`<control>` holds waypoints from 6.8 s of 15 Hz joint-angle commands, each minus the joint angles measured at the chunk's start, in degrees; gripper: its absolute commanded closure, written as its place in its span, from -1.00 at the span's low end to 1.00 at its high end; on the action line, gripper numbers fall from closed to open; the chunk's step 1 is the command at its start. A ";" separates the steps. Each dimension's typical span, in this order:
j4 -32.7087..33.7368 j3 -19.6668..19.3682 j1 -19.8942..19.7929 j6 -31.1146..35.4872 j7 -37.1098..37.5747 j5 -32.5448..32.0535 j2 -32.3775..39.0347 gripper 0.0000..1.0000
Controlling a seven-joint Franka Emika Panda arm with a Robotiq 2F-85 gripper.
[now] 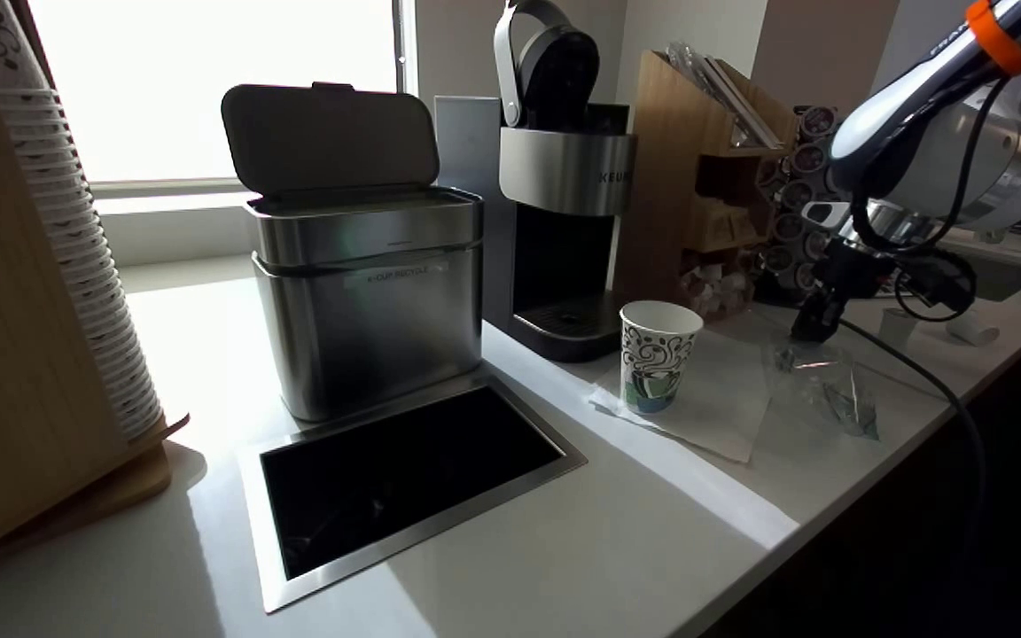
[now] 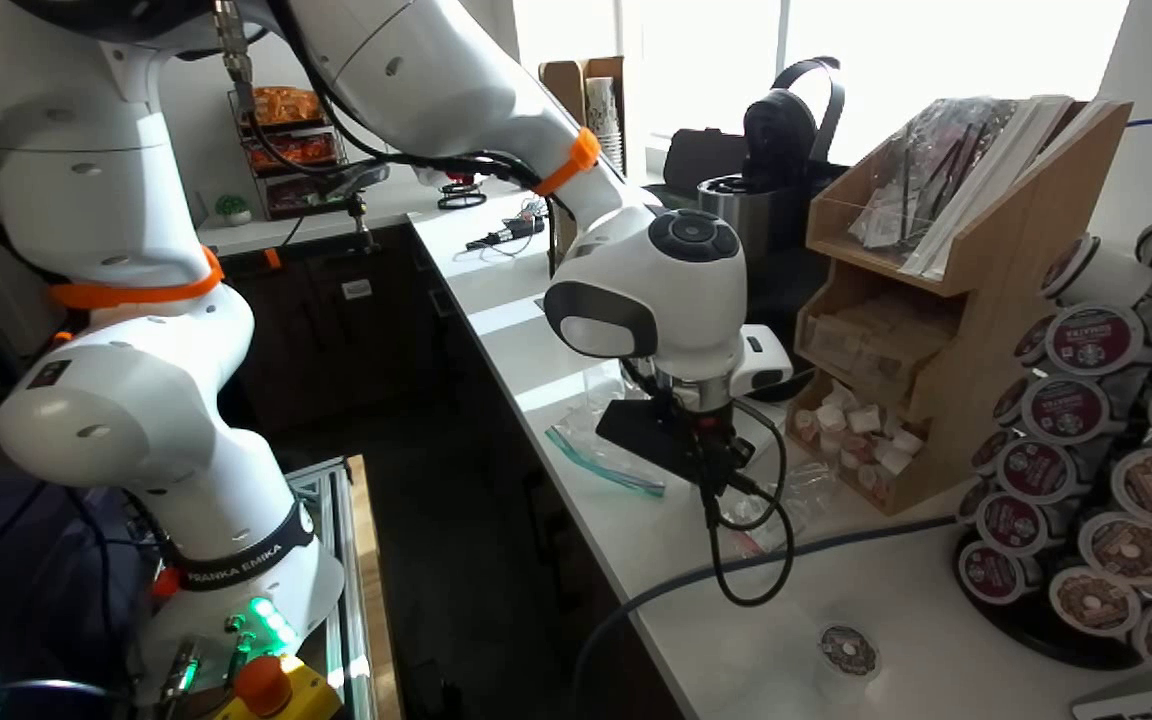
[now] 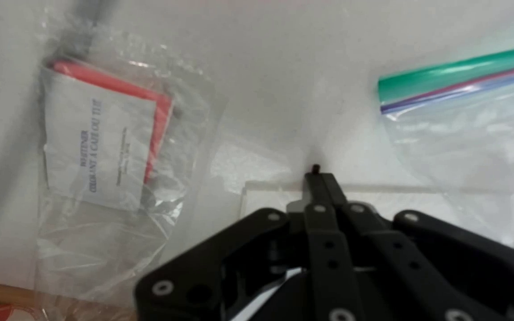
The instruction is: Put the black straw in the coffee cup on the left.
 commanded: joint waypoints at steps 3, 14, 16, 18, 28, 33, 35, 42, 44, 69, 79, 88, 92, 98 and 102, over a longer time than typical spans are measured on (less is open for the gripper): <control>-1.25 -0.80 -0.52 0.40 -0.87 -0.48 0.79 1.00; -1.46 -2.79 0.11 -0.85 4.34 -10.82 0.80 1.00; -1.60 -2.94 0.15 -1.15 5.42 -12.85 0.88 1.00; -1.69 -2.81 0.25 -1.03 6.14 -14.02 1.02 1.00; -2.71 -1.81 0.02 0.53 4.65 -11.64 -2.76 1.00; -2.22 -1.51 0.53 0.44 4.43 -10.04 -3.26 1.00; -1.95 -1.31 0.74 0.41 4.35 -9.39 -2.72 1.00; -1.42 -0.53 1.27 0.87 4.74 -8.01 -1.27 1.00; -1.32 -0.51 1.21 1.18 4.83 -8.19 -0.91 1.00; -1.77 -1.66 0.76 1.73 6.30 -10.28 0.16 1.00; -2.81 -2.49 1.15 0.12 9.20 -15.95 -0.21 1.00; -6.70 -3.76 0.45 0.93 9.86 -15.41 -2.60 1.00; -8.76 -5.22 0.50 0.92 11.22 -16.71 -3.86 1.00; -10.29 -6.83 0.58 0.87 13.55 -18.60 -5.46 1.00; -10.87 -7.77 0.54 0.89 15.85 -21.10 -6.71 1.00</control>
